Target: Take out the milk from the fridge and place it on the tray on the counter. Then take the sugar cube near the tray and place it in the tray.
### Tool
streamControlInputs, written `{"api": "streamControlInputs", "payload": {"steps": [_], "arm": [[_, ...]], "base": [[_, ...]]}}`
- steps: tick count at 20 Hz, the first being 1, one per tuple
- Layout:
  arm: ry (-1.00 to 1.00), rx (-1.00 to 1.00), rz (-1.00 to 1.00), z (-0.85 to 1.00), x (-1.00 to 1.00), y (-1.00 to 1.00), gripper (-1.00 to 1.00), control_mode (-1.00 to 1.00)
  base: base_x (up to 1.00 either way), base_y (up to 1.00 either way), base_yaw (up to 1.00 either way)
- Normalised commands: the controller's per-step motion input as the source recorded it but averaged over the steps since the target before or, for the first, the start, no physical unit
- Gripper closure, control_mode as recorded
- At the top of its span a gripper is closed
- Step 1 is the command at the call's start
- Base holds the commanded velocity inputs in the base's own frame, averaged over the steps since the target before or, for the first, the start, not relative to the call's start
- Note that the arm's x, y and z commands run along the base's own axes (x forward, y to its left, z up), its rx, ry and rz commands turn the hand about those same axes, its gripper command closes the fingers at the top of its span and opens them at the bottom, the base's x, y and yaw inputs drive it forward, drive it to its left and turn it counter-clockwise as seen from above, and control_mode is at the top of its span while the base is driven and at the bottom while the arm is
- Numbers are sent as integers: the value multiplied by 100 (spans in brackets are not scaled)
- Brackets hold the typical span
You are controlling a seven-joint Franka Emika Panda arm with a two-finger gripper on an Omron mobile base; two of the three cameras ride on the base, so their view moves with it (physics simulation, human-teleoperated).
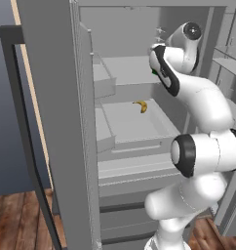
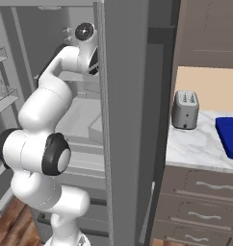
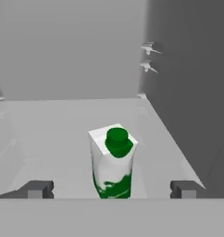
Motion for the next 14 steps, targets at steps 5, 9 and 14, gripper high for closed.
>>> {"api": "streamControlInputs", "payload": {"steps": [5,9,14], "arm": [[0,0,0,-14,19,-1,-100,-100],[0,0,0,-13,26,-6,-100,-100],[0,0,0,-11,21,-7,-100,-100]], "base": [[0,0,0],[0,0,0],[0,0,0]]}}
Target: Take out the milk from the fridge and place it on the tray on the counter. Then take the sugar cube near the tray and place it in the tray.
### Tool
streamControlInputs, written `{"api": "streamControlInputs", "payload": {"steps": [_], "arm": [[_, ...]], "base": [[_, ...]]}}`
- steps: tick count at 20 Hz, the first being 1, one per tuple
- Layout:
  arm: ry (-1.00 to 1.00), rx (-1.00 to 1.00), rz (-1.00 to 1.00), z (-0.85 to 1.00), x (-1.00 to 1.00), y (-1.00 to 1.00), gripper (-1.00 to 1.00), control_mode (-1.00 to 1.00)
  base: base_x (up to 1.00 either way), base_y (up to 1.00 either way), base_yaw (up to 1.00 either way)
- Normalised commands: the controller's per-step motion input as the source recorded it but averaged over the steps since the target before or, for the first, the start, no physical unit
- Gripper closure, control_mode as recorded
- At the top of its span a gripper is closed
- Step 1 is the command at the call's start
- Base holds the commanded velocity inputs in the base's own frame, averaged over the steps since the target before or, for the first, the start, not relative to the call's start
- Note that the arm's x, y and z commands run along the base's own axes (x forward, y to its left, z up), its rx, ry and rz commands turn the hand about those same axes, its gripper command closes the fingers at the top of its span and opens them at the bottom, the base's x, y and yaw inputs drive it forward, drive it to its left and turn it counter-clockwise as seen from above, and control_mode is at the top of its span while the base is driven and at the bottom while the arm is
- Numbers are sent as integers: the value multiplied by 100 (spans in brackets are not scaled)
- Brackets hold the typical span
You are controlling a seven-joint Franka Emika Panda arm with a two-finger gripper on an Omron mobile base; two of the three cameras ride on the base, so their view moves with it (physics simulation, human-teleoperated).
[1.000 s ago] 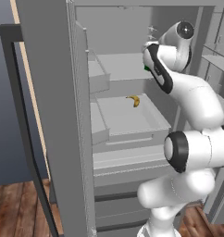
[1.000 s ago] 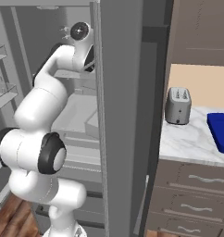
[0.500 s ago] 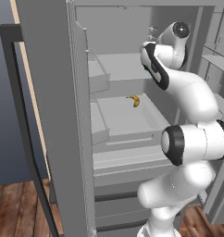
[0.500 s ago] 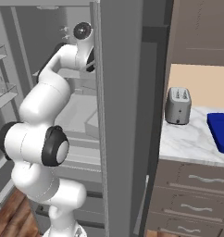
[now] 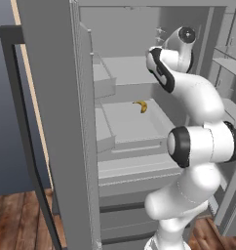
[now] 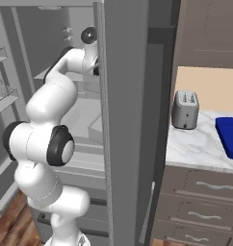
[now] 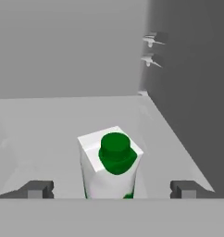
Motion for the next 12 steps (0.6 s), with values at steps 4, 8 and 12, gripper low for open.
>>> {"api": "streamControlInputs", "payload": {"steps": [4,8,12], "arm": [[0,0,0,-5,16,-4,-100,-100],[0,0,0,-9,23,0,-100,-100],[0,0,0,-2,19,0,-100,-100]], "base": [[0,0,0],[0,0,0],[0,0,0]]}}
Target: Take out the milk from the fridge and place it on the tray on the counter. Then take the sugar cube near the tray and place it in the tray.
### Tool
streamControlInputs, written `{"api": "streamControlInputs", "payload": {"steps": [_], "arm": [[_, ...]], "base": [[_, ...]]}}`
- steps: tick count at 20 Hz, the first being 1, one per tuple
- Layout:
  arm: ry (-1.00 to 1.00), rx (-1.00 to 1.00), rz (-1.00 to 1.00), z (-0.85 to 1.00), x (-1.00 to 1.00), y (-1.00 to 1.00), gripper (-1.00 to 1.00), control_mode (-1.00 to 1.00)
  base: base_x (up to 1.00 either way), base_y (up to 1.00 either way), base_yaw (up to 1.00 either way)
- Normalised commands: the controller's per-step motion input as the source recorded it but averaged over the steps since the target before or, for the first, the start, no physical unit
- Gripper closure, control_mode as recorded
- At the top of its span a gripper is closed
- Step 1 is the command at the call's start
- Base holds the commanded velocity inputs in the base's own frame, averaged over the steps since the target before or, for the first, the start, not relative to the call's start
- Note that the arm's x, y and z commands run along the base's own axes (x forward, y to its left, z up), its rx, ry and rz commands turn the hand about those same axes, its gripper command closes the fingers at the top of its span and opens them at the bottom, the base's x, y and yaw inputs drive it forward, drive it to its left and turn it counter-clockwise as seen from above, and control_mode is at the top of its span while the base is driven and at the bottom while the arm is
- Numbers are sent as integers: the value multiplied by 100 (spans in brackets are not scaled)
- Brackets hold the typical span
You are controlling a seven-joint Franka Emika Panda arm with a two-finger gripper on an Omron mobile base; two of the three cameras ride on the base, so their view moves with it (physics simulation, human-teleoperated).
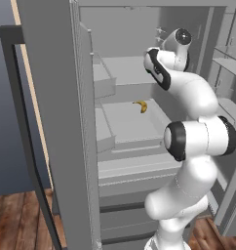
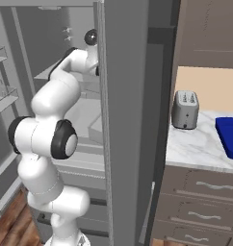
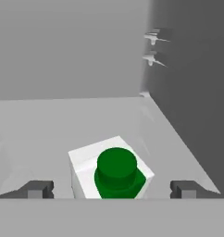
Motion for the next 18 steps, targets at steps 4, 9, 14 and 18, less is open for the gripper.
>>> {"api": "streamControlInputs", "payload": {"steps": [4,9,14,18], "arm": [[0,0,0,0,17,-1,-100,-100],[0,0,0,-1,12,-1,100,-100],[0,0,0,-9,3,0,100,-100],[-1,0,0,-18,-28,-2,100,-100]], "base": [[0,0,0],[0,0,0],[0,0,0],[0,0,0]]}}
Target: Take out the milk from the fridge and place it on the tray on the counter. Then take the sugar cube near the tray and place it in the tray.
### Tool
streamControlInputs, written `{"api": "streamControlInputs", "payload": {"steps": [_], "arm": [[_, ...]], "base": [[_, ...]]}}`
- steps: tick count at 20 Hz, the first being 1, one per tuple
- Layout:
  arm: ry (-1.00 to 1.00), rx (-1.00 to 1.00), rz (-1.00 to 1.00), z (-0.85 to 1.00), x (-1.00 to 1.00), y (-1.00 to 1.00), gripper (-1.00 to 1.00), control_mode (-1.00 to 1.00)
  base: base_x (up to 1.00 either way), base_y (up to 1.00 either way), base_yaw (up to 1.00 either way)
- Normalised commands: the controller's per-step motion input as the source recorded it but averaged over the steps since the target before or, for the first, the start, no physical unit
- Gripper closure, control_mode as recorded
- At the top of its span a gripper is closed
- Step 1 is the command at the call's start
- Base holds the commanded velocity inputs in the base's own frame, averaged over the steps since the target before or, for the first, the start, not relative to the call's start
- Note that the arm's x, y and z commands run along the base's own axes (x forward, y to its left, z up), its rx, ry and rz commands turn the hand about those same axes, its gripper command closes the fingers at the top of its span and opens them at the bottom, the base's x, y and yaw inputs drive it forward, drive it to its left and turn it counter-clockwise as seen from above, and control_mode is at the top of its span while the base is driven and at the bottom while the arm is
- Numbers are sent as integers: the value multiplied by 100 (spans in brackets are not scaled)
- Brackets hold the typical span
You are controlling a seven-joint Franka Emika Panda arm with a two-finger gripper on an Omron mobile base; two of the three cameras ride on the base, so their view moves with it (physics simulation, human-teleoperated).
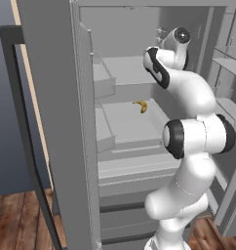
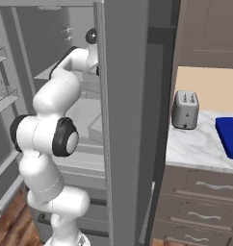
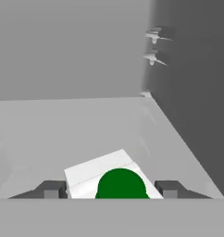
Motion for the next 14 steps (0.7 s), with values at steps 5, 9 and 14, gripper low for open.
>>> {"api": "streamControlInputs", "payload": {"steps": [5,9,14], "arm": [[-22,-1,0,2,-99,28,100,-100],[-23,0,-1,2,-100,53,100,-100],[-14,0,-2,13,-100,60,100,-100]], "base": [[0,0,0],[0,0,0],[0,0,0]]}}
